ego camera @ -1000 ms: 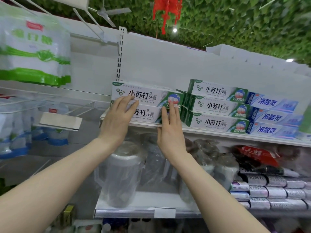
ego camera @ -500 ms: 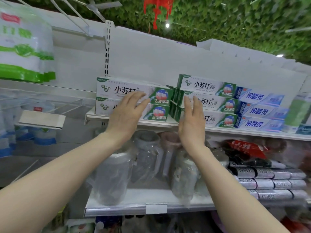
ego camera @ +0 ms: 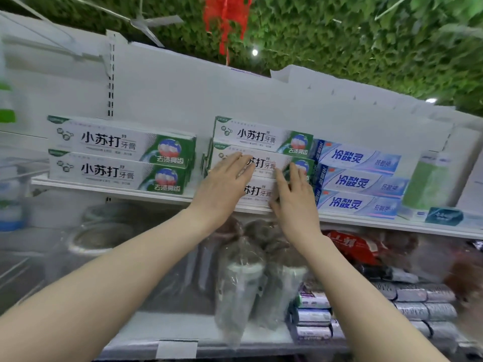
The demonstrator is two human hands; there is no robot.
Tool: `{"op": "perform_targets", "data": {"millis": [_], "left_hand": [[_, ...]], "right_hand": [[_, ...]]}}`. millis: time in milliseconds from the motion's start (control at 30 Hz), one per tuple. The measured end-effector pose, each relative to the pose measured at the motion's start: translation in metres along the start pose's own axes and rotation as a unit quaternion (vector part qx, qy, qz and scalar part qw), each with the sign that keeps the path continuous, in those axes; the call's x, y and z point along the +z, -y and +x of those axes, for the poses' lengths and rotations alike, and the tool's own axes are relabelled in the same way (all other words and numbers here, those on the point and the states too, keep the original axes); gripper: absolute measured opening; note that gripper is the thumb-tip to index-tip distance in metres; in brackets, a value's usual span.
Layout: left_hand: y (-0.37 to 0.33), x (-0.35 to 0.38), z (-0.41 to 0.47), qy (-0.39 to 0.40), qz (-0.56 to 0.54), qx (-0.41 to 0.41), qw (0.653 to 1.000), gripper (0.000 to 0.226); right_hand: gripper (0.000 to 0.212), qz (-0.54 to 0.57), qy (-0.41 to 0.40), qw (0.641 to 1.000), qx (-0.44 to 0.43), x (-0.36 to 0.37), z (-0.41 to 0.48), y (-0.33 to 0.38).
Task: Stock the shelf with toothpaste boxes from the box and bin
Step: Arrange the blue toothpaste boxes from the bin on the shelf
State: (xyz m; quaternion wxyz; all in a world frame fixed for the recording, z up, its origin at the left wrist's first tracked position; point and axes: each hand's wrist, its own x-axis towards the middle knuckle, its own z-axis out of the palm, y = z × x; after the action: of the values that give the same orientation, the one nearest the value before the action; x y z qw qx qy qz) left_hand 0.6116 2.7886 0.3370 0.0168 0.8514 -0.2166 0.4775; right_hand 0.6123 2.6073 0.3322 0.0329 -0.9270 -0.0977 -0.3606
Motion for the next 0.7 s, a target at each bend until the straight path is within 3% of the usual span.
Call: {"op": "perform_targets", "data": {"millis": [433,700], "left_hand": [[-0.033,0.017,0.005,0.013,0.039,-0.107,0.993,0.062],[-0.046,0.01,0.009,0.023,-0.01,-0.133,0.991,0.059]], "right_hand": [[0.07,0.084,-0.012,0.995,-0.047,0.008,0.007,-0.018],[0.08,0.144,-0.06,0.986,-0.06,0.004,-0.008,-0.033]]}}
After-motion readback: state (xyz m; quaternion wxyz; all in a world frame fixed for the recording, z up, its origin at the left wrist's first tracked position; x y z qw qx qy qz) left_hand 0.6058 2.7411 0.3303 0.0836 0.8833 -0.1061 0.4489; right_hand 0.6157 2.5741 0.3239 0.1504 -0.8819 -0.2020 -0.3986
